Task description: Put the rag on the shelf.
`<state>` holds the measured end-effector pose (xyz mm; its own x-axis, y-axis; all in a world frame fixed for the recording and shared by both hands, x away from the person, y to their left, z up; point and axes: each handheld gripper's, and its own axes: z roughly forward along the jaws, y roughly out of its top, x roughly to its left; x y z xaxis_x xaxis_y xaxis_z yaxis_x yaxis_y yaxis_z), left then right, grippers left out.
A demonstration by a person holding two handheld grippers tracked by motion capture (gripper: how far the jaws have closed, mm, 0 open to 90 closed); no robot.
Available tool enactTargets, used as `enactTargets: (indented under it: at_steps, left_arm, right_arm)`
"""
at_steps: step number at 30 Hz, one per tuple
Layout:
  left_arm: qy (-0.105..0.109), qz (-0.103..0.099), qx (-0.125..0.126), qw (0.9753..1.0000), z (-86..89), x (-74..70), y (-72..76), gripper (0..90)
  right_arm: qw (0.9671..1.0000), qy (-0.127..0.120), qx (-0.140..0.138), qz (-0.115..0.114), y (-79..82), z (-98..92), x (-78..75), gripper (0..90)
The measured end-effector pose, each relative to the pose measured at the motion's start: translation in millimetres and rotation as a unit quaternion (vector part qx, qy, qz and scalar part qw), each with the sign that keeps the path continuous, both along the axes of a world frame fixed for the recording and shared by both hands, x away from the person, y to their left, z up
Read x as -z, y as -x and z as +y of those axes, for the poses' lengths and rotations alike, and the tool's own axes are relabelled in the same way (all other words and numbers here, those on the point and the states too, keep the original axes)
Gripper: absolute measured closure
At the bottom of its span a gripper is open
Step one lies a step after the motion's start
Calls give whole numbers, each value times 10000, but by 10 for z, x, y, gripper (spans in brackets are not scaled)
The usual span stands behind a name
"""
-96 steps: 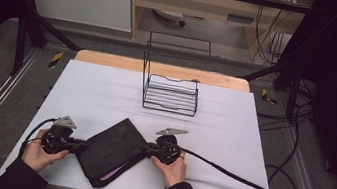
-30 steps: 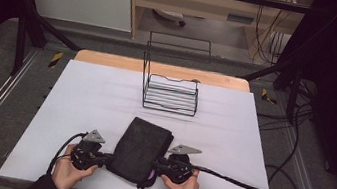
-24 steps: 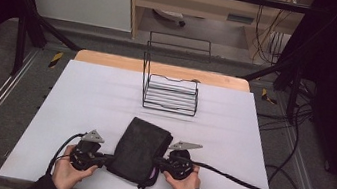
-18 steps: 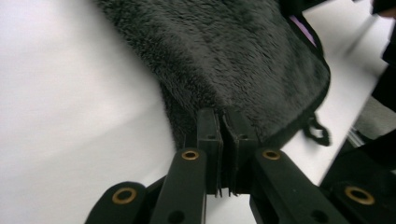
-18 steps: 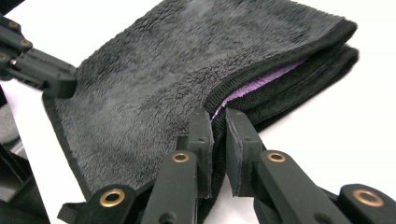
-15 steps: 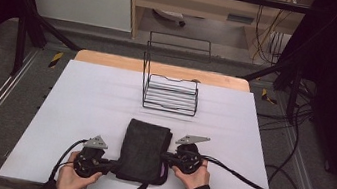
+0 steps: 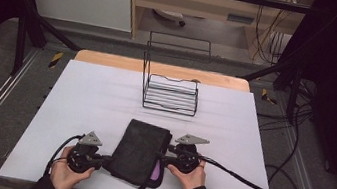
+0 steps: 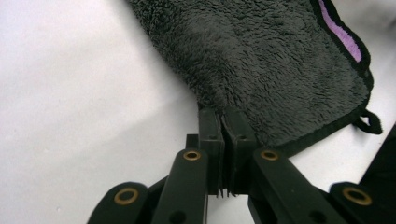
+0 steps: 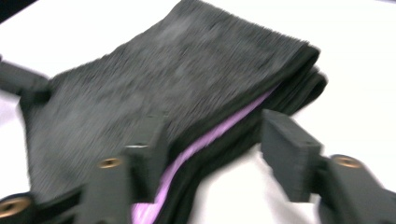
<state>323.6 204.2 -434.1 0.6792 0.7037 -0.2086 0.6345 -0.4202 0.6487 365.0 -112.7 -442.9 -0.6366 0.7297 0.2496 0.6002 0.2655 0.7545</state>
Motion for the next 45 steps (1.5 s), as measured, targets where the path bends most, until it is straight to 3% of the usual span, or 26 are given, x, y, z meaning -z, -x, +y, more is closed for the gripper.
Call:
enactTargets:
  at_steps: [2, 7, 9, 11, 14, 16, 17, 19, 21, 24, 26, 29, 31, 35, 37, 40, 41, 42, 45]
  left_arm:
    - [46, -57, 12, 10000, -6, 4, -3, 844]
    - [156, -157, 61, 9997, -37, -9, 13, 637]
    - [44, -18, 126, 9999, -68, 45, 2, 609]
    - [124, 130, 126, 9998, -67, 89, -9, 589]
    - [204, 222, 109, 9995, -64, 103, -8, 629]
    - [230, 303, 101, 9992, -74, 95, -9, 697]
    - [293, 438, 122, 9985, -83, 83, -12, 761]
    - [293, 504, 119, 9982, -94, 69, -10, 828]
    - [443, 645, 135, 9968, -103, 60, 5, 846]
    - [470, 596, 162, 9970, -125, 52, 45, 849]
    - [362, 428, 185, 9983, -142, 51, 77, 845]
    - [352, 379, 204, 9985, -117, 59, 66, 801]
    - [330, 268, 170, 9990, -89, 39, 51, 718]
    - [315, -224, -95, 9992, -7, -90, -65, 512]
    - [356, -364, -177, 9985, 9, -152, -156, 426]
    - [364, -517, -248, 9977, -15, -212, -324, 312]
    - [364, -517, -248, 9977, -15, -212, -324, 277]
    - [295, -537, -274, 9977, -55, -235, -447, 244]
    - [154, -633, -379, 9972, -118, -256, -638, 173]
  right_arm:
    - [9999, 9, 158, -67, -105, 10, 28, 372]
    - [9977, 55, 653, -166, -421, -28, 57, 413]
    - [9969, 31, 778, -117, -527, -46, 72, 441]
    - [9971, 16, 762, 65, -601, -37, 107, 485]
    - [9977, -5, 654, 164, -607, 11, 158, 618]
    - [9980, -62, 578, 232, -617, 11, 146, 756]
    - [9981, -112, 547, 279, -626, 10, 136, 783]
    - [9986, -77, 458, 241, -654, 22, 121, 812]
    - [9993, -73, 353, 97, -705, 58, 88, 819]
    - [9997, -145, 202, -14, -793, 140, 41, 820]
    - [9999, -38, 102, -12, -844, 210, 41, 813]
    - [9999, 38, 133, -36, -835, 205, 66, 775]
    - [9997, -37, 168, -149, -807, 158, 42, 708]
    - [9992, -70, 161, -354, -763, 53, -65, 506]
    - [9989, -81, 151, -445, -732, 5, -127, 374]
    - [9983, -115, 130, -556, -672, -73, -195, 255]
    - [9983, -115, 130, -556, -672, -73, -195, 255]
    - [9979, -111, 129, -628, -623, -132, -219, 212]
    - [9976, -80, 152, -664, -564, -201, -234, 141]
